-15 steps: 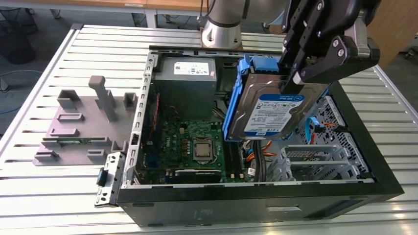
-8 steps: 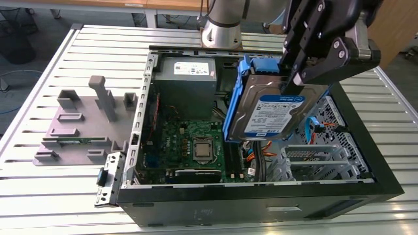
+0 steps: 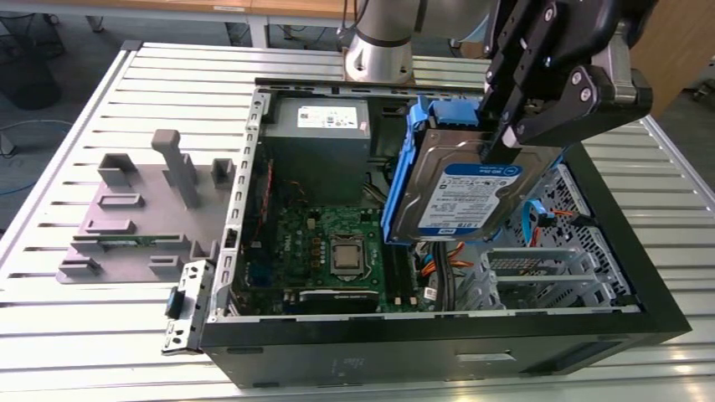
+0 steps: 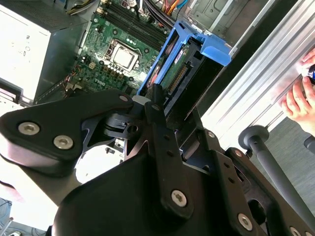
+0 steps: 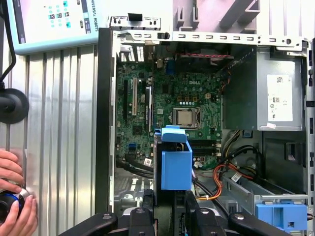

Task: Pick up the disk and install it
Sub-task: 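Pick up the disk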

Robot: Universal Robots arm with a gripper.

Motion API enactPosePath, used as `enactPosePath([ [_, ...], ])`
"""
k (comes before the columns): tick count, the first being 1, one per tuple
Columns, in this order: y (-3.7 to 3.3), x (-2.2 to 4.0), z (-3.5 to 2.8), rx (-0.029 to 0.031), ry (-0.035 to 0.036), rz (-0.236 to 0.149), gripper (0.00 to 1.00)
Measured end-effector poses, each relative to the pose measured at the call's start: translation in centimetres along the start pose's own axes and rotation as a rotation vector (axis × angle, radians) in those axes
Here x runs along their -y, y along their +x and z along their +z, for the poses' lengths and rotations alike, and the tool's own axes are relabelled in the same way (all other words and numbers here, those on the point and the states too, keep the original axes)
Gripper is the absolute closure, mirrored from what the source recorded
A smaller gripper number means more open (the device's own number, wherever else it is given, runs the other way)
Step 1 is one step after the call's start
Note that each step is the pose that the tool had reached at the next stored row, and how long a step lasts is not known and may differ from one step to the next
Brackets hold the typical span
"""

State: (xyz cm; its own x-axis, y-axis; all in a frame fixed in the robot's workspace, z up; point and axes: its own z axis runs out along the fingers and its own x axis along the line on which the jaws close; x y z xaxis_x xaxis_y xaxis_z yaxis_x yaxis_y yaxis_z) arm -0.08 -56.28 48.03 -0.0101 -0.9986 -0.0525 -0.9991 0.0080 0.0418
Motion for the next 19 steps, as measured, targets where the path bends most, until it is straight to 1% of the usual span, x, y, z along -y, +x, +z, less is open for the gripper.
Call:
enactPosePath([
  [14,0.08,0.01,0.09,0.0,0.0,0.0,0.65],
  [19,0.31,0.01,0.1,0.0,0.0,0.0,0.65],
])
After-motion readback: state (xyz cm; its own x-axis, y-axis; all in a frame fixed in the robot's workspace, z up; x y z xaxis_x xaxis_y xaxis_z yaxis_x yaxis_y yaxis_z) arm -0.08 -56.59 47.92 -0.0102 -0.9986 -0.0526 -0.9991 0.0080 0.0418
